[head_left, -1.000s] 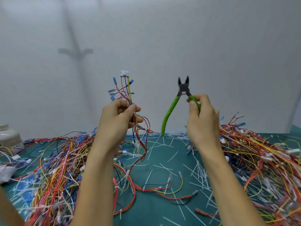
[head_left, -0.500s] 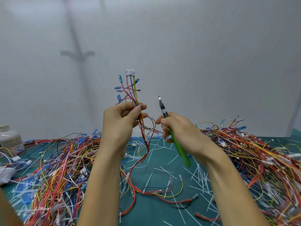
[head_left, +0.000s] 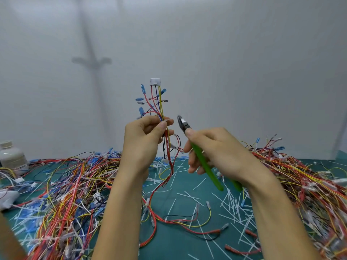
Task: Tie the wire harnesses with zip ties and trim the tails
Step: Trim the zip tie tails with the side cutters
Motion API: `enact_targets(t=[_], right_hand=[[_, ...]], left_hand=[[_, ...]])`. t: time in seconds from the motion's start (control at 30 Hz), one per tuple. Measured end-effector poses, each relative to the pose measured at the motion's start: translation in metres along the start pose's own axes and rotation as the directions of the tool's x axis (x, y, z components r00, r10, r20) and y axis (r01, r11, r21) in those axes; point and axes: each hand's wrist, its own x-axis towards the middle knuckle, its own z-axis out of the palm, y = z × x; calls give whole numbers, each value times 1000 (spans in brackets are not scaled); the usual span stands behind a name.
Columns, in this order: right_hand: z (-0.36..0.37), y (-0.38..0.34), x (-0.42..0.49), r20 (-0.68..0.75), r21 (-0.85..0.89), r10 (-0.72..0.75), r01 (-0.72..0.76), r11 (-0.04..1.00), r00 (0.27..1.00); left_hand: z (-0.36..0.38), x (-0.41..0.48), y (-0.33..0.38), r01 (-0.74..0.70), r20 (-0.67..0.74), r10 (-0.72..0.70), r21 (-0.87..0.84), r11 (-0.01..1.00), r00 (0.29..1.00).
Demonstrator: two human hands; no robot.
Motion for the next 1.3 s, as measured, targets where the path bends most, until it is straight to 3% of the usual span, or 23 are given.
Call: enact_targets(t=[0.73, 1.13, 1.3], right_hand=[[16, 2, 8, -37, -24, 43, -44, 999, 998], [18, 5, 7, -109, -79, -13, 4, 997, 994], [21, 4, 7, -109, -16, -16, 14, 1000, 994]], left_hand=[[8, -1, -1, 0, 65, 2, -29, 1000, 998], [7, 3, -7, -12, 67, 15, -40, 999, 998], [7, 2, -8, -5, 49, 6, -34, 999, 999]])
